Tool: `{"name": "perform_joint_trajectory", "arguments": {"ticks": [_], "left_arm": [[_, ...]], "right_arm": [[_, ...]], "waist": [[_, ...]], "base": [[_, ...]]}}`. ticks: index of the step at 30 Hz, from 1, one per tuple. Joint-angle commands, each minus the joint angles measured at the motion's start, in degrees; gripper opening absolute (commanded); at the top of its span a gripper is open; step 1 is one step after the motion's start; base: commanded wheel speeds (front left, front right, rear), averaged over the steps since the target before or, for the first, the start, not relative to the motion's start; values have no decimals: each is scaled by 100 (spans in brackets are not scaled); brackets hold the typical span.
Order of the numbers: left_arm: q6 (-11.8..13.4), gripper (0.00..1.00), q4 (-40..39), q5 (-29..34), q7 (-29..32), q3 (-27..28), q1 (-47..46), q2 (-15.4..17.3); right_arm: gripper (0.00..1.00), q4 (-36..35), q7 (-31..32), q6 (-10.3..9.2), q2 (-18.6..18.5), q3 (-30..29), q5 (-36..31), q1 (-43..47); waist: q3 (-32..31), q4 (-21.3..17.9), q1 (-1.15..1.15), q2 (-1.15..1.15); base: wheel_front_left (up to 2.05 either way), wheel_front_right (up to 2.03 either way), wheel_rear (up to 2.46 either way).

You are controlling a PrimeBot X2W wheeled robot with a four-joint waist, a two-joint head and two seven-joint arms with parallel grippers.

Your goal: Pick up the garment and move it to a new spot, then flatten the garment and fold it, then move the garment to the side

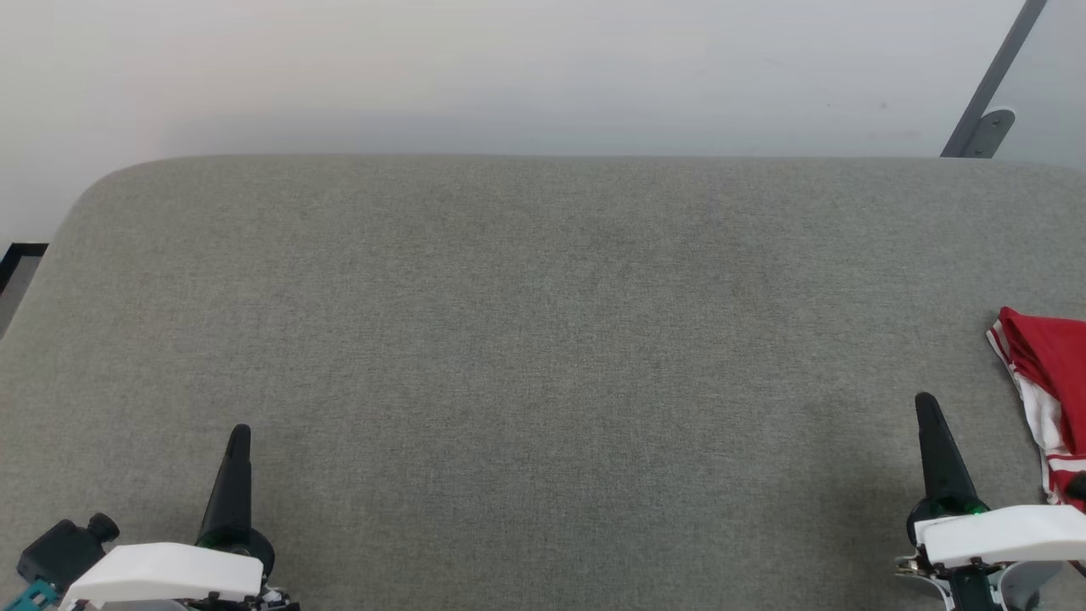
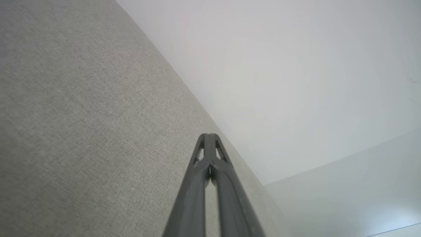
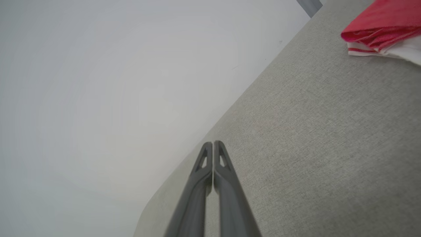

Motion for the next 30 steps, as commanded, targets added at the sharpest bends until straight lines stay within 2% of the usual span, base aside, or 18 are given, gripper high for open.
{"name": "perform_joint_trajectory", "arguments": {"ticks": [1, 30], "left_arm": [[6, 0, -20, -121, 40, 47, -120, 11], [9, 0, 213, -1434, 473, 185, -404, -210]], "right_arm": [[0, -30, 36, 1, -41, 17, 135, -107], [0, 294, 375, 1, -39, 68, 1713, -347]], "waist": [[-4, -5, 0, 0], [-120, -148, 0, 0]], "base": [[0, 0, 0], [0, 0, 0]]}}
